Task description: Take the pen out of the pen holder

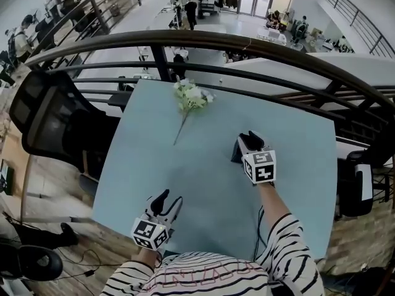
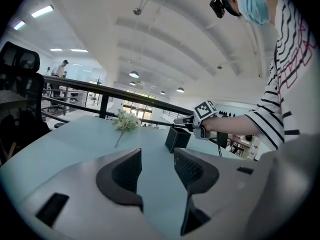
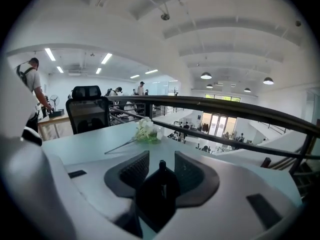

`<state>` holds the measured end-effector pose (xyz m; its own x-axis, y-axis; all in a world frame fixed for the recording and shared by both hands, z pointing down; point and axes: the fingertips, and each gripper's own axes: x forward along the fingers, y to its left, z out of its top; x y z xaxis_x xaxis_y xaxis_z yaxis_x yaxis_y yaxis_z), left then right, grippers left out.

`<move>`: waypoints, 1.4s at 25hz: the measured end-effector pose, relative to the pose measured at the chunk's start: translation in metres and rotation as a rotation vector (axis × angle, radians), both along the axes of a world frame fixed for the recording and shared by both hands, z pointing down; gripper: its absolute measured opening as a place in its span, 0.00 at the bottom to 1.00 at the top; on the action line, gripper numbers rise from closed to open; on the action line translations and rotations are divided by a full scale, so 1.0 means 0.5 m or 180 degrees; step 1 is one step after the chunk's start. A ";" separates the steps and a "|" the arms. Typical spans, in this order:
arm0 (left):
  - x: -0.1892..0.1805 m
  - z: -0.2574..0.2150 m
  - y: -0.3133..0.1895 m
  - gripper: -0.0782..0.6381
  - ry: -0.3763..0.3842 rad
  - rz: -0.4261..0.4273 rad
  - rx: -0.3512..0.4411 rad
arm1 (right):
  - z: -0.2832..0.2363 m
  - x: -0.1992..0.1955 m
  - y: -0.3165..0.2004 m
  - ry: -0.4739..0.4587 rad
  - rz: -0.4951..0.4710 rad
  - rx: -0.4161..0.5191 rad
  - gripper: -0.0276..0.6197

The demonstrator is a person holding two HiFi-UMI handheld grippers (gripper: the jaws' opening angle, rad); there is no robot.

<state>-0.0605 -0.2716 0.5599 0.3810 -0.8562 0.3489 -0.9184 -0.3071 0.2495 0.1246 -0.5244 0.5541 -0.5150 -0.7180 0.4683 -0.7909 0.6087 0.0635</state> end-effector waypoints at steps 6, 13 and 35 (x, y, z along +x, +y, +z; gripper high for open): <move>-0.009 0.010 -0.007 0.36 0.0029 -0.0027 -0.0039 | 0.037 -0.009 -0.016 0.0306 -0.0051 -0.0172 0.30; 0.002 0.019 -0.009 0.36 0.0078 0.0042 -0.0076 | 0.061 -0.010 -0.022 0.0684 -0.0124 -0.0399 0.18; -0.026 0.005 0.026 0.36 0.0119 -0.0013 -0.0002 | -0.032 0.001 0.003 0.0373 0.0068 -0.0041 0.13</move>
<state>-0.0732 -0.2588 0.5625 0.3903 -0.8575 0.3351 -0.9097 -0.3031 0.2838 0.1252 -0.5231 0.5384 -0.4408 -0.7218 0.5336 -0.7914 0.5930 0.1485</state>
